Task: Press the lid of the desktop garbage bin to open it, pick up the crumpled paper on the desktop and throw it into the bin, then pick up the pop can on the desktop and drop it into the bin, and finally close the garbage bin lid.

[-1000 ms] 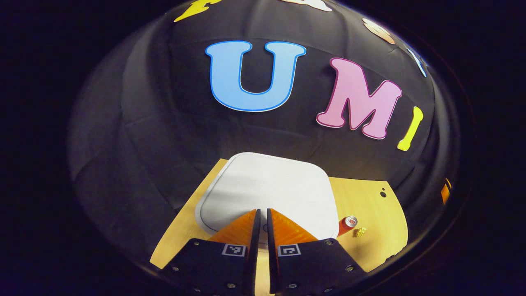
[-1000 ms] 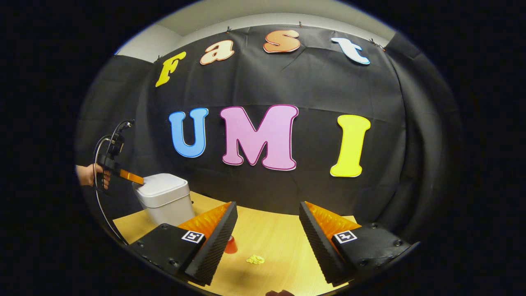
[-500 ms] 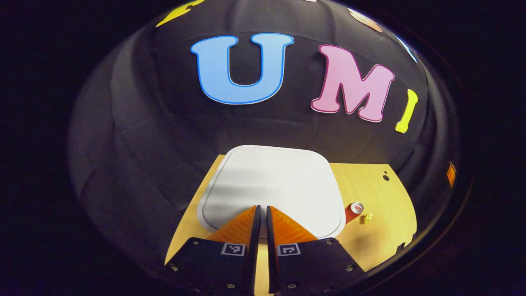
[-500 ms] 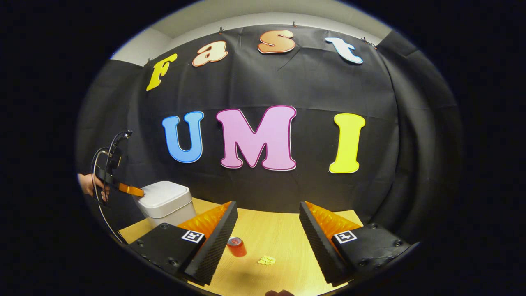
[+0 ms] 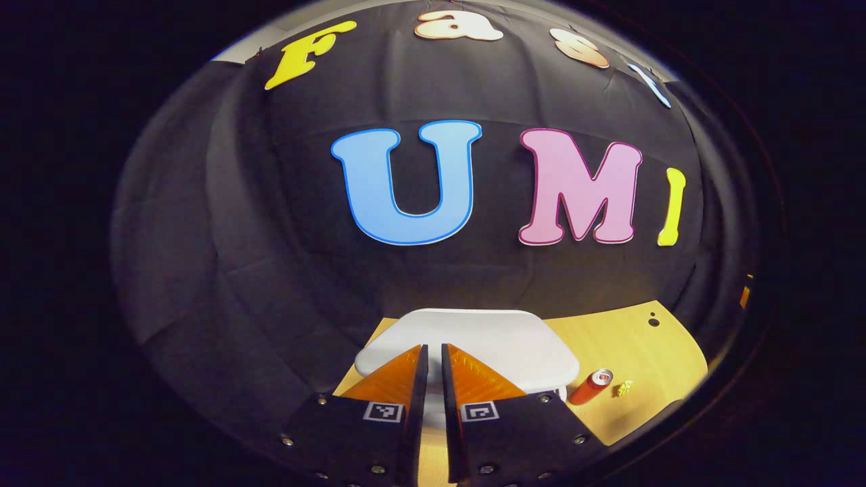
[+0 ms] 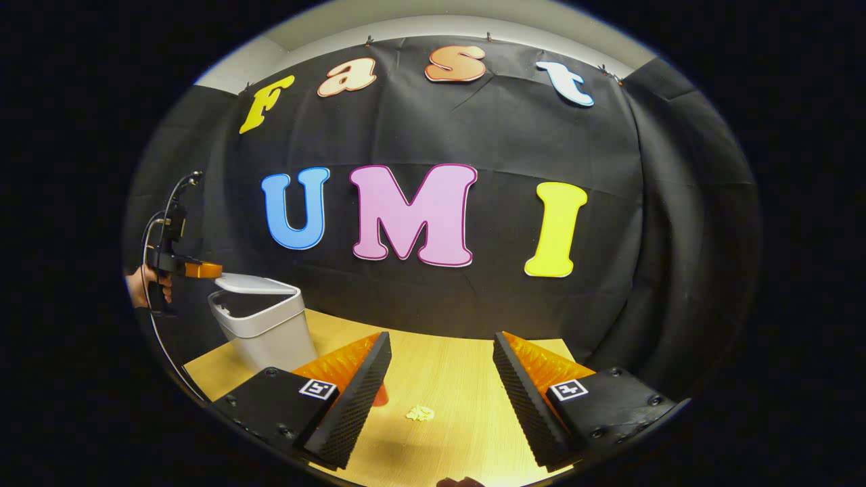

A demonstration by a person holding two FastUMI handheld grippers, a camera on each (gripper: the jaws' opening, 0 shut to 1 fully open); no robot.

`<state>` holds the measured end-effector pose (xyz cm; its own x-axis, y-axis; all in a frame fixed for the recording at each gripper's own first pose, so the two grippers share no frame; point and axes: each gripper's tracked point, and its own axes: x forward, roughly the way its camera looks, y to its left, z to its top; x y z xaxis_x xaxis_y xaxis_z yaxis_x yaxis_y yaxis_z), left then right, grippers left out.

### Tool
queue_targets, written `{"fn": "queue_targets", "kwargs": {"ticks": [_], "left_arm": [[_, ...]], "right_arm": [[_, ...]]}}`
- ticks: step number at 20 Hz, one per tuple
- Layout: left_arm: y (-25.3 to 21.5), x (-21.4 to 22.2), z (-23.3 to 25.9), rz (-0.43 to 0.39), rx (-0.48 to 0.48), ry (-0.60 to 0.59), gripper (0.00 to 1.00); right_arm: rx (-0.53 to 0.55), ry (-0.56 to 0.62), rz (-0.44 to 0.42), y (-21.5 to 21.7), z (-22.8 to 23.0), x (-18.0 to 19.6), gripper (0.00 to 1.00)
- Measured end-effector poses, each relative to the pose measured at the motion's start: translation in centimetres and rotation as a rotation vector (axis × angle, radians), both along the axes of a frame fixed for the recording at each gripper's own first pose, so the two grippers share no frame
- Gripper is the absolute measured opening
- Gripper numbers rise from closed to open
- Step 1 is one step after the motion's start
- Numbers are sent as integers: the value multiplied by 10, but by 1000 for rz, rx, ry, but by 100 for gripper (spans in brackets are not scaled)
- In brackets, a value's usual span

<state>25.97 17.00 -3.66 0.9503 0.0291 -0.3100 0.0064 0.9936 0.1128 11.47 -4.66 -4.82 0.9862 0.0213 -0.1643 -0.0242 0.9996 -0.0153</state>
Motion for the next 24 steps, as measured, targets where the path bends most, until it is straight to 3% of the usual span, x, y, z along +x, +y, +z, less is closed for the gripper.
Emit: {"fn": "queue_targets", "kwargs": {"ticks": [1, 2, 3, 4, 6, 10, 16, 21, 24], "left_arm": [[-1, -7, 6, -3, 1, -6, 18], [-2, -15, 13, -1, -1, -21, 28], [-3, -21, 19, -1, -11, -39, 28], [-4, -30, 24, 3, -25, -55, 41], [7, -48, 37, 64, -34, -121, 77], [1, -91, 56, 53, -52, -169, 76], [-17, -148, 77, 41, -82, -234, 76], [-15, -186, 98, 56, -6, -277, 76], [-13, -208, 101, 82, -42, -272, 77]], "right_arm": [[0, 9, -5, 0, -4, 0, 98], [1, 18, -6, 1, -8, 0, 98], [2, 24, -2, 4, -10, 1, 98], [2, 29, 5, 7, -13, 2, 98], [-9, 38, 23, 15, -16, 5, 98], [-35, 42, 58, 29, -27, 19, 98], [-18, 147, 109, 47, -99, 61, 98], [23, 401, 124, 38, -206, 99, 98], [-24, 489, 120, 32, -252, 112, 99]]}}
